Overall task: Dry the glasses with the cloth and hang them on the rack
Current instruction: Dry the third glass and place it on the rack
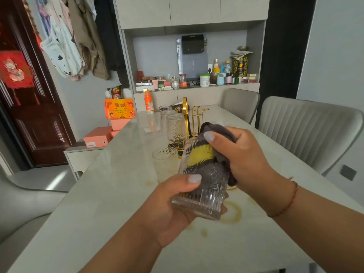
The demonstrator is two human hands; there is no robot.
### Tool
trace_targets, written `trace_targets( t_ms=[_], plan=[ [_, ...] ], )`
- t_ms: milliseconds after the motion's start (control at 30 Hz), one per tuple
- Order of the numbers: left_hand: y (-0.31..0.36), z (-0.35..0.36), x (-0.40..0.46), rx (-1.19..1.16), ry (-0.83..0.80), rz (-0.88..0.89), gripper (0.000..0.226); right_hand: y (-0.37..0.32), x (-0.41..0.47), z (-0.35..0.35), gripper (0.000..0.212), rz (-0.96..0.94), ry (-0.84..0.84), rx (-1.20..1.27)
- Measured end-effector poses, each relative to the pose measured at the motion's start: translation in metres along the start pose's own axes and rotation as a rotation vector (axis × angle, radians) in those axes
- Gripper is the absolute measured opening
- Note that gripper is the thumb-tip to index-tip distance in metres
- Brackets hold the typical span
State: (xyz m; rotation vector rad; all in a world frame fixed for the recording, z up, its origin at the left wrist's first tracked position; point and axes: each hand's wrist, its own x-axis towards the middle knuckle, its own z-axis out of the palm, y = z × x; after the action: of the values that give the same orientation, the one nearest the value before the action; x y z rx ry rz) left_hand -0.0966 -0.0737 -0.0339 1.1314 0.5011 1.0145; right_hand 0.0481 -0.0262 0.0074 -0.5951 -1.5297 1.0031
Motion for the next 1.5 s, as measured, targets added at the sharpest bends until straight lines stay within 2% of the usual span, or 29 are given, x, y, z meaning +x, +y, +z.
trace_targets(
  t_ms=[67, 100, 167, 233, 267, 300, 333, 367, 433, 500, 567, 633, 667, 767, 833, 867, 933, 1033, 1100, 1167, 1200, 1300, 1367, 1433, 1500],
  plan=[
    [0.0, -0.003, 0.001, 0.011, -0.002, -0.035, 0.065, -0.002, 0.001, -0.001, 0.043, -0.018, 0.021, -0.073],
    [0.001, -0.004, 0.003, 0.089, 0.062, -0.044, 0.073, -0.003, 0.003, -0.001, 0.044, -0.042, 0.058, -0.183],
    [0.004, 0.001, 0.006, 0.492, 0.3, -0.012, 0.088, -0.002, 0.006, 0.002, 0.045, -0.094, 0.141, -0.486],
    [0.002, 0.01, 0.007, 0.993, 0.544, 0.026, 0.083, 0.001, 0.007, 0.007, 0.044, -0.12, 0.184, -0.689],
    [0.002, 0.015, 0.007, 1.14, 0.622, 0.067, 0.078, 0.002, 0.006, 0.01, 0.043, -0.128, 0.182, -0.704],
    [0.001, 0.016, 0.008, 1.166, 0.646, 0.109, 0.073, 0.002, 0.005, 0.011, 0.042, -0.13, 0.173, -0.696],
    [-0.002, 0.012, 0.009, 1.081, 0.617, 0.144, 0.068, -0.001, 0.004, 0.012, 0.041, -0.128, 0.167, -0.662],
    [-0.002, 0.007, 0.01, 0.896, 0.529, 0.163, 0.062, -0.003, 0.005, 0.011, 0.04, -0.128, 0.165, -0.587],
    [0.0, 0.001, 0.009, 0.452, 0.217, 0.154, 0.051, -0.007, 0.006, 0.006, 0.04, -0.088, 0.127, -0.294],
    [-0.003, -0.002, 0.005, 0.11, 0.009, 0.092, 0.053, -0.006, 0.006, 0.002, 0.038, -0.022, 0.064, 0.015],
    [-0.005, -0.005, 0.004, -0.025, -0.064, 0.022, 0.061, -0.005, 0.007, 0.001, 0.039, 0.001, 0.048, 0.095],
    [-0.001, -0.005, 0.006, 0.027, -0.013, -0.017, 0.065, -0.006, 0.009, 0.0, 0.041, -0.003, 0.086, 0.015],
    [0.002, -0.002, 0.008, 0.131, 0.069, -0.002, 0.066, -0.008, 0.009, 0.0, 0.04, -0.013, 0.122, -0.081],
    [0.007, 0.008, 0.014, 0.639, 0.35, 0.141, 0.051, -0.005, 0.009, 0.003, 0.039, -0.079, 0.197, -0.5],
    [0.006, 0.014, 0.014, 0.856, 0.442, 0.215, 0.04, -0.003, 0.007, 0.008, 0.038, -0.11, 0.201, -0.578],
    [0.006, 0.013, 0.013, 0.856, 0.444, 0.235, 0.036, -0.004, 0.006, 0.01, 0.037, -0.115, 0.201, -0.571],
    [0.007, 0.008, 0.009, 0.597, 0.303, 0.205, 0.034, -0.007, 0.005, 0.008, 0.036, -0.106, 0.184, -0.44],
    [-0.003, 0.001, 0.004, 0.002, -0.027, 0.066, 0.057, -0.009, 0.0, 0.003, 0.042, -0.056, 0.067, 0.009],
    [-0.008, -0.001, 0.002, -0.132, -0.075, 0.008, 0.067, -0.008, -0.001, 0.001, 0.054, -0.045, 0.027, 0.103],
    [-0.008, -0.002, 0.005, -0.057, 0.004, -0.016, 0.07, -0.01, 0.0, 0.001, 0.052, -0.045, 0.067, 0.009],
    [-0.005, -0.001, 0.006, 0.081, 0.094, 0.005, 0.072, -0.011, 0.001, 0.001, 0.048, -0.055, 0.114, -0.114],
    [-0.003, 0.007, 0.01, 0.699, 0.44, 0.123, 0.082, -0.007, 0.004, 0.005, 0.042, -0.121, 0.191, -0.53],
    [-0.005, 0.012, 0.009, 0.91, 0.582, 0.184, 0.078, -0.001, 0.004, 0.009, 0.043, -0.153, 0.18, -0.599],
    [-0.007, 0.006, 0.01, 0.823, 0.556, 0.207, 0.069, 0.001, 0.004, 0.009, 0.045, -0.167, 0.169, -0.582],
    [-0.004, -0.002, 0.009, 0.491, 0.335, 0.157, 0.059, 0.001, 0.004, 0.006, 0.042, -0.155, 0.126, -0.377]
  ],
)
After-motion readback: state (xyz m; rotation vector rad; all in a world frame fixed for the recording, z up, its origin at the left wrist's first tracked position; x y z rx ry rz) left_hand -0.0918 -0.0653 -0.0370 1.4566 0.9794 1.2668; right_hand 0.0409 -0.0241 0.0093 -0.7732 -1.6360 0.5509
